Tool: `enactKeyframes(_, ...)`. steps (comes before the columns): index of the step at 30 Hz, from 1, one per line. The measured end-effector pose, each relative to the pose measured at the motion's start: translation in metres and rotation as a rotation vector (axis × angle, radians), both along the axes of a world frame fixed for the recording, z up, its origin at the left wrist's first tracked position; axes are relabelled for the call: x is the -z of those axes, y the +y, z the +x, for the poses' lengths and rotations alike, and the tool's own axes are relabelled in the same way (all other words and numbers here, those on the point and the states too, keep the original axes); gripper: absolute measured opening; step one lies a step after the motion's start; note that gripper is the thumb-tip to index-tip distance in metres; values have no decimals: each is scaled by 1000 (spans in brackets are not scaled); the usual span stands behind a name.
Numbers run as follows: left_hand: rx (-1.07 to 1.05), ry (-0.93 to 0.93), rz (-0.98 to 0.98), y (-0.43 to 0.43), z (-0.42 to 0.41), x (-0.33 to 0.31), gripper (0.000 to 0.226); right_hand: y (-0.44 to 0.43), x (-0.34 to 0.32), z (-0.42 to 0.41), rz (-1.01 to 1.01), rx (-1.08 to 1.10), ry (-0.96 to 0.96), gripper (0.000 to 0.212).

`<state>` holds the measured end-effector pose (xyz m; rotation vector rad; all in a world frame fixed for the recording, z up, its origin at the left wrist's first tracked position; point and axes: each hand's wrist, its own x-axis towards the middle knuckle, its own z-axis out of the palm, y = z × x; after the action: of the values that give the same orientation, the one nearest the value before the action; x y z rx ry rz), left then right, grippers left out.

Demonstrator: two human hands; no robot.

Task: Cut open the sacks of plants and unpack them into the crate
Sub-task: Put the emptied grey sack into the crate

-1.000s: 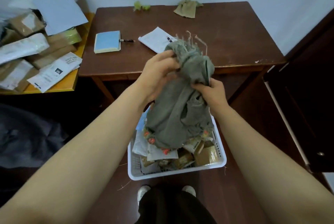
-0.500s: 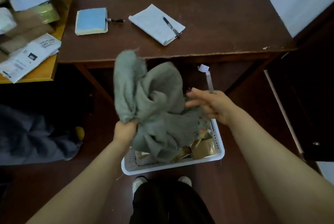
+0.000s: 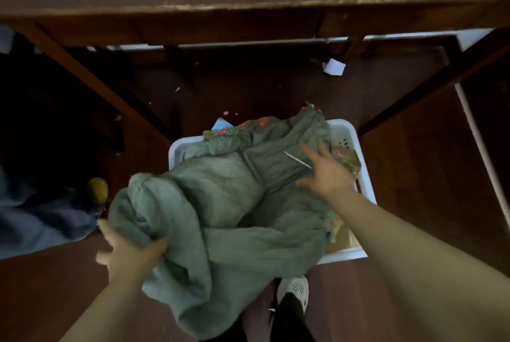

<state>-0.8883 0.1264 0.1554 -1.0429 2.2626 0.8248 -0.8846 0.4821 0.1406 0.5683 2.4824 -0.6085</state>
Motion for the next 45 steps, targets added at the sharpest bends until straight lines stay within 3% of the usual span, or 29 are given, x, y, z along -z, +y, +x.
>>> enactKeyframes(3,140,202,247,41,-9,9,94,2,31,-39,91,-142,-51,97)
enactKeyframes(5,317,196,319,70,-19,24,103,3,51,-63,130,-198,-75,106)
enactKeyframes(8,687,153,185,105,-40,56,121,5,83,-87,171,-217,-99,121)
enactKeyframes(11,915,68,28,127,-67,96,135,6,108,-100,192,-183,-121,129)
enactKeyframes(15,992,35,-48,140,-97,141,142,10,126,-108,297,-261,-104,114)
enactKeyframes(18,1049,40,-25,147,-110,165,142,14,129,-111,289,-213,-56,86)
enactKeyframes(21,1135,-44,20,149,-109,176,130,11,128,-100,252,-181,-67,59)
enactKeyframes(24,1278,-183,-11,150,-92,178,114,3,123,-76,207,-185,-72,46)
enactKeyframes(29,1379,-307,15,154,-54,185,104,-15,140,-56,105,-223,-116,43)
enactKeyframes(32,1367,-366,10,150,-48,193,97,-16,161,-62,-47,-247,-209,58)
enactKeyframes(35,1312,-288,8,143,-50,199,71,-14,160,-61,-132,-236,-189,74)
enactKeyframes(37,1283,-215,-23,137,-53,203,56,-15,142,-47,-139,-125,1,68)
enactKeyframes(41,1160,-152,15,122,-61,208,56,-22,90,21,-168,430,425,50)
enactKeyframes(43,1056,-174,92,121,-64,202,80,-26,72,59,-149,753,438,66)
enactKeyframes(45,956,-212,172,125,-65,196,110,-34,66,87,-109,1050,331,93)
